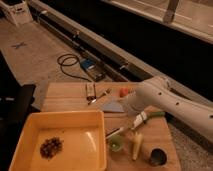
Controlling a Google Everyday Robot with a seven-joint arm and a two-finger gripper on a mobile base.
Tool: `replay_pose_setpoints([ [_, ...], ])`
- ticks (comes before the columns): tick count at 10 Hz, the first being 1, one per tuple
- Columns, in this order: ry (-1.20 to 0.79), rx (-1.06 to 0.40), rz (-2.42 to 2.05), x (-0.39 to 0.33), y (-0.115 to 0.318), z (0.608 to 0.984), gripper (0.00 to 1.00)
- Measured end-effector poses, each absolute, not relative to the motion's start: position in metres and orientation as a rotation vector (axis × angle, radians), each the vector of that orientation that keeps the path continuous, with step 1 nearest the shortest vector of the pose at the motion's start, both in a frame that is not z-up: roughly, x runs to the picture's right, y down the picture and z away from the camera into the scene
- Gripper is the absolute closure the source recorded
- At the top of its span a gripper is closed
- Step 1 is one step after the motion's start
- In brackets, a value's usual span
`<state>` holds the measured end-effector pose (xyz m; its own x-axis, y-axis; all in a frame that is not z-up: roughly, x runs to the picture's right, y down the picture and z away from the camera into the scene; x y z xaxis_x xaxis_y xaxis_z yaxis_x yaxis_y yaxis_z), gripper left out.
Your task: Place brush in paper cup
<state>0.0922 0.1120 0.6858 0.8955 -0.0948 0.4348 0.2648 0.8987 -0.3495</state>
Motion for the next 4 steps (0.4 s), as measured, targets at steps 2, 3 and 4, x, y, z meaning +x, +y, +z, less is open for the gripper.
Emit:
replay_pose_setpoints([
  [2,-0.374,-0.365,-0.162,0.126,0.098,0.665,0.2],
  [3,-0.357,-0.35,-0.145,0.138,0.096,0.659,0.2],
  [4,-0.343,-0.34,-0.128,0.147,0.095,0.655,0.2],
])
